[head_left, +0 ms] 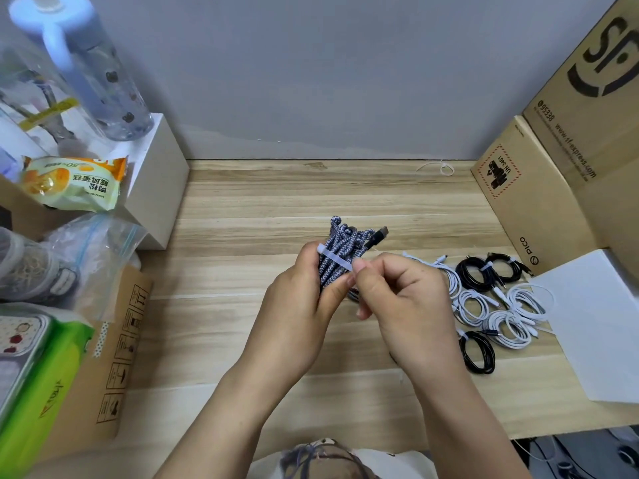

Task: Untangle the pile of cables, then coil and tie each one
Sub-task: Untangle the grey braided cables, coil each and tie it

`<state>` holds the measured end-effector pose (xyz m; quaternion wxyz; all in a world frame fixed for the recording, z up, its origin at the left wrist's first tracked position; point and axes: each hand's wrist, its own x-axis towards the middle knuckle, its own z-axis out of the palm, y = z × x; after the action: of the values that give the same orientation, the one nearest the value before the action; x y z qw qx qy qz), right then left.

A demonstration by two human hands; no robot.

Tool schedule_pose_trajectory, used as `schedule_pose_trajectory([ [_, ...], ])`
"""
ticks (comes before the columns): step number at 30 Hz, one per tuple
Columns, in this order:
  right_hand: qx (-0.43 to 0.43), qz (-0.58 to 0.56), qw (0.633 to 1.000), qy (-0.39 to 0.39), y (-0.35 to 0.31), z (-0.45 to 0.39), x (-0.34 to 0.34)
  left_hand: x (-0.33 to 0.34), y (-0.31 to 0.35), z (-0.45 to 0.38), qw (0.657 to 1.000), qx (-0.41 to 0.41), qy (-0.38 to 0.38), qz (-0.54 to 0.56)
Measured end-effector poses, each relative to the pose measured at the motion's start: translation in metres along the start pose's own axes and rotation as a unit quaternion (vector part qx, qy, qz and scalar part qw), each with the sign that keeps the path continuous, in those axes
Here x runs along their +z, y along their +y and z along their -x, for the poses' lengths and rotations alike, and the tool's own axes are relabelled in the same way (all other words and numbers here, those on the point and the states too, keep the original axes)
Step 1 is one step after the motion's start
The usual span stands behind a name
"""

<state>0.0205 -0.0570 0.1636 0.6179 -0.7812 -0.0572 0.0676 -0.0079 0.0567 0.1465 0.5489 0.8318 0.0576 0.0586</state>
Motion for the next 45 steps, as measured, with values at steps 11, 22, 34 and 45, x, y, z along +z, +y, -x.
schedule_pose_trajectory([
  [11, -0.032, -0.001, 0.999, -0.020, -0.0013, 0.0029, -0.0005, -0.0021, 0.0004, -0.0006, 0.998, -0.001, -0.027, 0.062],
  [22, -0.012, 0.003, 1.000, -0.007, 0.0012, 0.0018, 0.0010, -0.0014, -0.0004, 0.0003, 1.000, 0.001, -0.010, 0.008],
  [34, -0.015, -0.007, 1.000, 0.000, 0.0003, 0.0034, 0.0005, -0.0023, 0.0001, 0.0000, 1.000, -0.001, -0.015, 0.007],
  [45, -0.012, 0.003, 1.000, -0.002, 0.0048, 0.0013, 0.0016, -0.0022, 0.0018, 0.0004, 0.999, 0.000, -0.022, -0.030],
])
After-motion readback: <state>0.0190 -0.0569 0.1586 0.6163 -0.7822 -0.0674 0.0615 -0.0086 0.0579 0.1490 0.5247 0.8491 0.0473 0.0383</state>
